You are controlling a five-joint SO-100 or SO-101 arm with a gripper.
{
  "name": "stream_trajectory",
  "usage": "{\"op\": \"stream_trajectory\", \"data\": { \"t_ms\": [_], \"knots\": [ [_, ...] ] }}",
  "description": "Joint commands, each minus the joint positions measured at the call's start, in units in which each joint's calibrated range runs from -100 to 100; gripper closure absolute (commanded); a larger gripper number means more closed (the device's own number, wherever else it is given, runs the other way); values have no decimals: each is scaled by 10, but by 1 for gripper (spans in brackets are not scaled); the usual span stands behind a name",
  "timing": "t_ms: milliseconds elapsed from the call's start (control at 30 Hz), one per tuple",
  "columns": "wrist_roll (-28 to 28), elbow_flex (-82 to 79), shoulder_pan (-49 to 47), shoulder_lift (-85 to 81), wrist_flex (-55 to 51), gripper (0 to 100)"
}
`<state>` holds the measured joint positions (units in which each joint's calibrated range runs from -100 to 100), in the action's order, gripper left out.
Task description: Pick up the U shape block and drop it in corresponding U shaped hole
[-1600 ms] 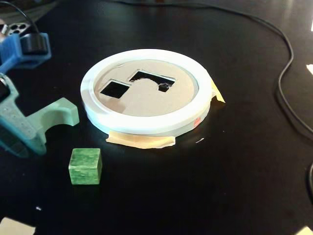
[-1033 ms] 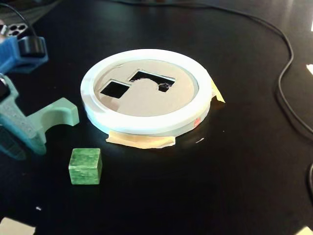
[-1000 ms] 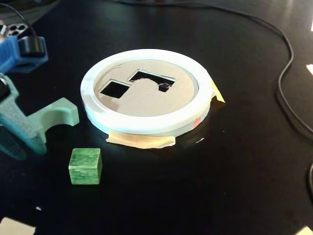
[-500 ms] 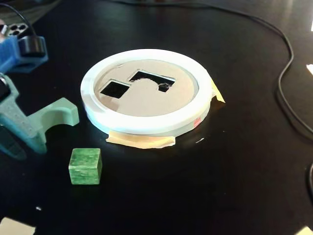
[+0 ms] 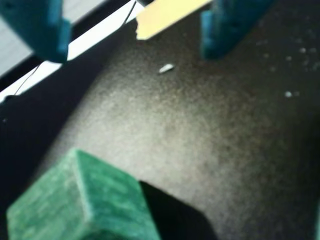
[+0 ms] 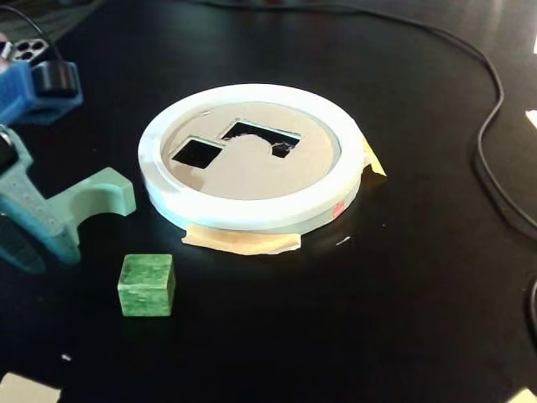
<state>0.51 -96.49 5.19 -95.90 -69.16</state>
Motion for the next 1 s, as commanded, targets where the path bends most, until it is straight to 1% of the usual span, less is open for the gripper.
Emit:
{"op": "stream_trajectory", "data": {
  "t_ms": [0,467,633,767,867,967],
  "knots": [
    [-1,41,-10,-4,20,55],
    [0,48,-10,-5,22,55],
    [1,132,-11,-2,11,55],
    [37,186,-11,7,9,55],
    [51,202,-12,20,0,55],
    [69,247,-12,92,-44,55]
  ]
}}
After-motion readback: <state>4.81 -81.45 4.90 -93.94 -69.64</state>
